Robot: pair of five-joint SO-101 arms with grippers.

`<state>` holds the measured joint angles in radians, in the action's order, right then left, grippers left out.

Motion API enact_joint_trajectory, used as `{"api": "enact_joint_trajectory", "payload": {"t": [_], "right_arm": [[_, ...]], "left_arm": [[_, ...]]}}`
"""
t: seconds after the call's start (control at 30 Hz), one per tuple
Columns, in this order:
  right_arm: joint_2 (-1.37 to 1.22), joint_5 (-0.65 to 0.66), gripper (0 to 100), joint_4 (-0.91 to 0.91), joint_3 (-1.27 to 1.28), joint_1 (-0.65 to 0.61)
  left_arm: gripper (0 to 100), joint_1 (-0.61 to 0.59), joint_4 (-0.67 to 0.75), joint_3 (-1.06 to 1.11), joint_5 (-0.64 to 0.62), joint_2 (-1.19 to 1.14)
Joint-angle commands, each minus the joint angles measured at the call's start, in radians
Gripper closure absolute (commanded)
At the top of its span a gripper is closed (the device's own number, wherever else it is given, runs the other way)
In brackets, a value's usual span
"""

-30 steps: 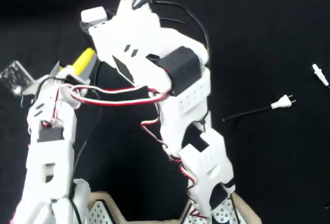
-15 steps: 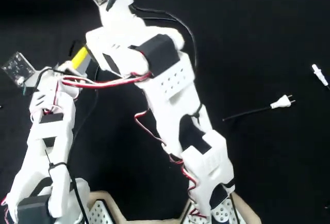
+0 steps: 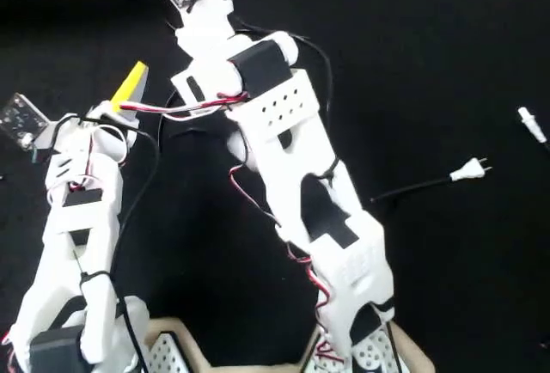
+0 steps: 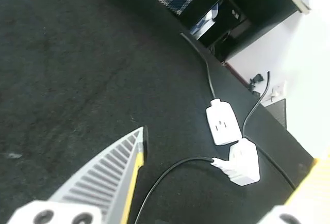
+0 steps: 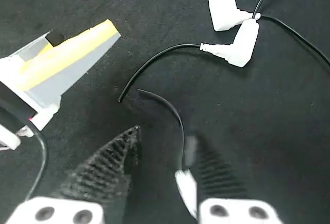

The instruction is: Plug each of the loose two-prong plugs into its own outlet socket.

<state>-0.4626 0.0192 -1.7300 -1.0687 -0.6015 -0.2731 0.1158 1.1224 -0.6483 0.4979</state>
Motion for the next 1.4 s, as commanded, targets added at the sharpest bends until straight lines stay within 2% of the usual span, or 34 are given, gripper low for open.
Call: {"api": "enact_joint_trajectory", "payload": {"t": [0.0, 0.17, 0.33, 0.5, 0.8, 1.0, 1.13, 1.37], "right_arm": [[0.047, 0.008, 76.1, -0.029, -0.004, 0.02], [0.05, 0.092, 75.5, -0.029, -0.039, 0.084], [0.065, 0.215, 75.7, -0.034, -0.116, 0.296], [0.151, 0.235, 75.8, -0.037, -0.005, 0.483], [0.415, 0.486, 75.8, -0.028, 0.648, 0.488], [0.479, 0.606, 75.8, 0.124, 1.118, 0.52], [0.506, 0.655, 75.8, 0.235, 1.297, 0.531], [0.503, 0.761, 75.8, 0.279, 1.452, 0.493]], "left_arm": [[53, -0.007, 0.025, -0.001, -0.005, 0.005], [53, -0.01, 0.025, 0.004, -0.005, 0.002], [53, -0.051, 0.025, 0.004, -0.011, -0.003], [53, -0.053, 0.025, 0.008, -0.011, -0.005], [53, -0.044, 0.025, 0.021, -0.011, -0.005], [53, -0.042, 0.026, 0.036, -0.011, -0.005], [53, -0.042, 0.025, 0.036, -0.008, -0.005], [53, -0.042, 0.025, 0.036, -0.008, -0.005]]}}
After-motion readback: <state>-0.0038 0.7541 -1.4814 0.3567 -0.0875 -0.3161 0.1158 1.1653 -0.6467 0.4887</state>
